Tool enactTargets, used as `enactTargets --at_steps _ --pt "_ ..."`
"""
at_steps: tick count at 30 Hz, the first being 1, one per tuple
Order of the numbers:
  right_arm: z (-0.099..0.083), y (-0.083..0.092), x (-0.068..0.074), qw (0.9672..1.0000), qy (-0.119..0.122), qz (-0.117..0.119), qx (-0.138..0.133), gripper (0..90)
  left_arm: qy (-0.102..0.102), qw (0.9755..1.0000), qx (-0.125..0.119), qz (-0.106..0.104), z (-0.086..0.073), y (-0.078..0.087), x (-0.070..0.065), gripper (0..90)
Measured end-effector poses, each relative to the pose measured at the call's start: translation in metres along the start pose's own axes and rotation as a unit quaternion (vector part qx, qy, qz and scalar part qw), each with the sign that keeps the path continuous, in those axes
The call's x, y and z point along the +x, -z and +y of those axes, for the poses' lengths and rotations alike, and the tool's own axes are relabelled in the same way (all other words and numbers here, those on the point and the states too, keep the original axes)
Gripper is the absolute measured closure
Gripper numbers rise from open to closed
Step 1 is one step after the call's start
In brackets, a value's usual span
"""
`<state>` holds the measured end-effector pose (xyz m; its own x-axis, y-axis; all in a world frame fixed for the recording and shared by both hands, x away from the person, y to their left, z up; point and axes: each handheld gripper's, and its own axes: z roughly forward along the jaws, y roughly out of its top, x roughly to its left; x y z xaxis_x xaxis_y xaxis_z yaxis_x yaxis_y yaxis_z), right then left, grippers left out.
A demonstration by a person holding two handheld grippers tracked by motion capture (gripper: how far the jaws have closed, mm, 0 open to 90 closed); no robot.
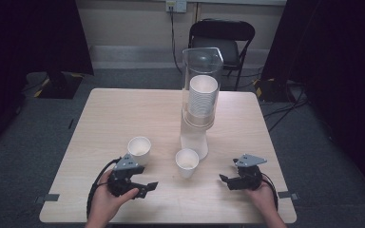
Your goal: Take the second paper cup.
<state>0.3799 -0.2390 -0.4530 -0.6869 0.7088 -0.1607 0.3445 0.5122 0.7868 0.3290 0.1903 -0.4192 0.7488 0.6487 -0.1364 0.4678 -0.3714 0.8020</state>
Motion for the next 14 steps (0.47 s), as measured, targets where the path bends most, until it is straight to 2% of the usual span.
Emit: enactTargets --at_steps 1,3,5,7,11,13,14 --pt "-0.001 -0.001 0.0 1.0 0.0 0.0 0.0 13.9 0.001 1.0 0.008 0.005 -0.008 -0.002 0.003 20.9" --pt "-0.003 -0.002 0.0 1.0 0.0 -0.001 0.003 13.9 -0.009 0.9996 0.024 0.014 -0.021 -0.006 0.007 20.9" --pt "-0.003 -0.004 0.002 0.9999 -0.001 -0.003 0.013 13.8 -0.025 0.9988 0.032 0.029 -0.028 -0.009 0.009 20.9" --pt "-0.002 -0.006 0.003 0.9999 -0.001 0.003 0.011 13.9 -0.036 0.9973 0.043 0.048 -0.031 -0.012 0.012 20.9" --pt "-0.002 -0.008 0.003 0.9999 -0.009 0.007 0.011 13.8 -0.018 0.9977 0.04 0.052 -0.035 -0.017 0.018 20.9" --pt "-0.002 -0.009 0.002 0.9998 -0.013 0.008 0.012 13.8 -0.017 0.9973 0.046 0.055 -0.037 -0.019 0.02 20.9" --pt "-0.002 -0.009 0.002 0.9998 -0.015 0.009 0.012 13.8 -0.023 0.9973 0.044 0.054 -0.038 -0.02 0.021 20.5"
